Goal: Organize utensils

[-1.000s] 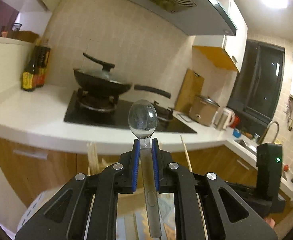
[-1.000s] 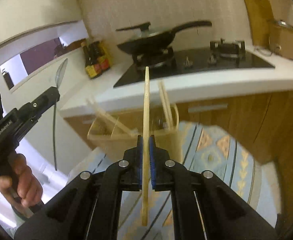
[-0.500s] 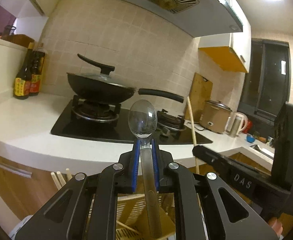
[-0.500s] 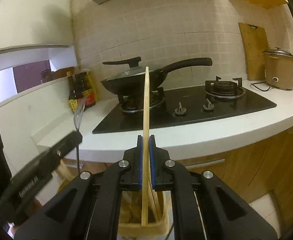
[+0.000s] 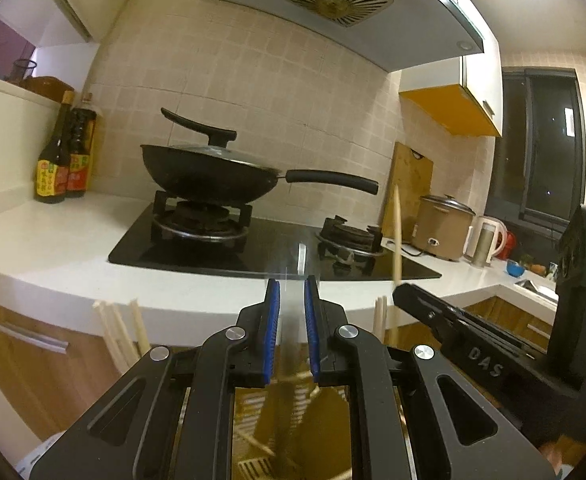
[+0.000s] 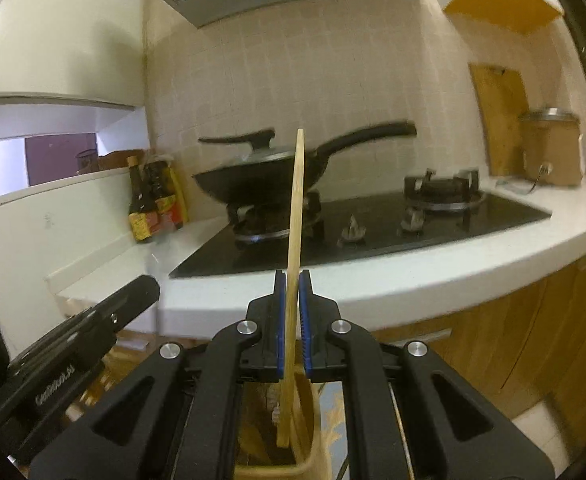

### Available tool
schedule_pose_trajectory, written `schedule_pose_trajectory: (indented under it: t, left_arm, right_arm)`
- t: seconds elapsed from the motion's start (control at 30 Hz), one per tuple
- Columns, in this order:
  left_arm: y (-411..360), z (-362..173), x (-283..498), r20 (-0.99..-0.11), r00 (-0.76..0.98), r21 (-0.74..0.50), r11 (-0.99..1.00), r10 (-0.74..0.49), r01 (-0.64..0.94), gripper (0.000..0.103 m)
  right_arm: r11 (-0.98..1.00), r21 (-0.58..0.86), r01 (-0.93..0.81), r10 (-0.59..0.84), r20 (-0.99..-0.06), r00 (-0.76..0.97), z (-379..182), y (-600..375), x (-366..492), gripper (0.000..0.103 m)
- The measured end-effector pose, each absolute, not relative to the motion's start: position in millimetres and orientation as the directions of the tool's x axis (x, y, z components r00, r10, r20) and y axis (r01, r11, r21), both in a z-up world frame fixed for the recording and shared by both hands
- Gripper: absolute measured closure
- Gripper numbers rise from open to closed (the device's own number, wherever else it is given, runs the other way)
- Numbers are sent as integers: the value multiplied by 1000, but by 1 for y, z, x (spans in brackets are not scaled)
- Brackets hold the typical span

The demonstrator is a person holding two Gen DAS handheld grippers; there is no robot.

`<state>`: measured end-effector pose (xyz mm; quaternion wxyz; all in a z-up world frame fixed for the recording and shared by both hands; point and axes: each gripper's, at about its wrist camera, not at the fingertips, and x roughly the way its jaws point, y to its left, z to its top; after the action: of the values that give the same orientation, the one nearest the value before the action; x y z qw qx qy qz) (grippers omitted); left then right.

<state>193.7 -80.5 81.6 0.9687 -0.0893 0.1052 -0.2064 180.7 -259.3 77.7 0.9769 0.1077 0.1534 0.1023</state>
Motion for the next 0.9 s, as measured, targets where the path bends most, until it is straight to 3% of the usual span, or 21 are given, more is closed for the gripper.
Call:
schedule_pose_trajectory:
  t: [0.17,0.23,0.27,0.3,0.33,0.53,0.67,0.8,0.9]
  left_arm:
    - [-67,81,176,-172,887,-247,890,-429,383,84]
    - [-60,81,165,-171,886,-260,887,-430,380,65]
    - [-55,82,157,-169,886,-268,885,-432,380,59]
    - [-51,82,151,-166,887,-273,884,-432,379,49]
    - [-47,82,142,-165,888,-277,884,-430,377,43]
    - [-30,75,95,-177,889,-272,889,-422,368,23]
    - [-24,69,63,-178,910,-231,914,-375,332,16]
    - [-22,54,33,-174,946,-161,956,-274,247,8]
    - [-26,39,21,-146,979,-80,988,-143,132,8]
  right_arm:
    - [956,239,-169,239,-303,923,74,-268,152,90]
    - [955,247,-164,239,-315,919,71,-272,136,85]
    - [955,248,-164,241,-322,915,70,-273,127,72]
    - [956,245,-162,239,-328,914,69,-273,121,52]
    - [960,231,-155,227,-327,917,67,-272,110,45]
    - [975,183,-126,184,-350,918,56,-260,56,42]
    - [984,136,-117,160,-364,917,49,-247,30,29]
    - [984,158,-78,131,-365,922,36,-243,16,18]
    - [997,65,46,-26,-289,957,21,-232,6,14]
